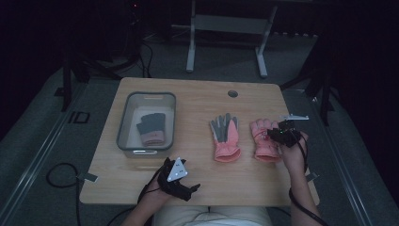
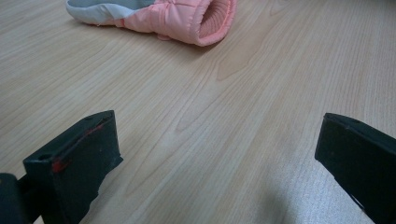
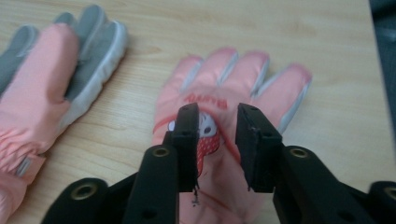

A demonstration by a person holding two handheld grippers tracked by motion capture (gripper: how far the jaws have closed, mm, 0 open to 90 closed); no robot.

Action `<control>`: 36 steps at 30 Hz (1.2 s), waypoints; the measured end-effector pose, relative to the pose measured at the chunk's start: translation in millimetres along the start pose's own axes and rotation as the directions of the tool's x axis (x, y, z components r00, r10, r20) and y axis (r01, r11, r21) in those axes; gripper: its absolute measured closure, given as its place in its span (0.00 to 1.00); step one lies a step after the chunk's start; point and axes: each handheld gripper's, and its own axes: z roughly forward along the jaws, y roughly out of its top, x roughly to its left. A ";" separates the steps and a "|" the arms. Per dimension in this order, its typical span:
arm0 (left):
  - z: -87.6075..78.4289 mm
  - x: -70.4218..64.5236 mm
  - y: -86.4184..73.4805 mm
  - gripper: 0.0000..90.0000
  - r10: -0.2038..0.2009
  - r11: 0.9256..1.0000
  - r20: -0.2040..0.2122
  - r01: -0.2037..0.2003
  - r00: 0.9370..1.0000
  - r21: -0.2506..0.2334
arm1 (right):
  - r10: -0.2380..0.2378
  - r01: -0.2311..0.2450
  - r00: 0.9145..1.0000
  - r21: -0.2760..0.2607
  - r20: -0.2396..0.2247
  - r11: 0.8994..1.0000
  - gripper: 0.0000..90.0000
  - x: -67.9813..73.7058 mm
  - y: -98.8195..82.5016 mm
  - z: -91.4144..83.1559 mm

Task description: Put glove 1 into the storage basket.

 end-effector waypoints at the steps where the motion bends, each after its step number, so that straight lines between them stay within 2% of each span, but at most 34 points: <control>1: 0.1 -0.1 -0.1 0.00 0.003 1.000 0.002 -0.003 1.000 0.002 | -0.021 0.021 1.000 -0.002 0.003 1.000 0.74 -0.9 1.6 -1.7; 5: 0.8 -1.5 0.2 0.00 0.014 1.000 0.002 -0.014 1.000 0.010 | -0.128 0.128 0.992 0.003 -0.016 0.992 0.69 2.6 0.1 0.0; 9: 0.5 -0.8 0.2 0.00 0.010 1.000 0.003 -0.011 1.000 0.007 | -0.166 0.167 0.986 0.030 -0.023 0.986 0.67 7.2 -10.6 10.3; 12: 0.4 -1.1 0.3 0.00 0.013 1.000 0.003 -0.013 1.000 0.008 | -0.171 0.172 0.985 0.044 -0.018 0.984 0.68 7.7 -18.3 19.9; 15: 0.2 -1.2 0.3 0.00 0.013 1.000 0.003 -0.013 1.000 0.010 | -0.157 0.157 0.988 0.043 -0.011 0.987 0.77 5.3 -23.8 27.7; 19: 0.4 -1.1 0.0 0.00 0.008 1.000 0.005 -0.008 1.000 0.004 | -0.093 0.094 0.995 0.030 -0.035 0.995 0.90 0.1 -28.1 31.0; 24: 0.6 -1.0 0.3 0.00 0.006 1.000 0.005 -0.006 1.000 0.005 | -0.071 0.071 0.997 0.031 0.002 0.997 0.95 5.2 -25.5 28.7; 28: 0.4 -1.0 0.2 0.00 0.006 1.000 0.005 -0.006 1.000 0.003 | -0.053 0.053 0.998 0.017 0.035 0.998 0.96 9.8 -15.8 17.7; 31: 0.5 -0.6 0.1 0.00 0.004 1.000 0.006 -0.004 1.000 0.001 | -0.030 0.031 0.999 -0.014 0.036 0.999 0.96 14.0 -8.0 6.4; 36: 0.3 -0.9 0.3 0.00 0.003 1.000 0.007 -0.003 1.000 0.002 | -0.018 0.020 0.999 -0.069 0.033 0.997 0.96 26.6 11.0 -15.5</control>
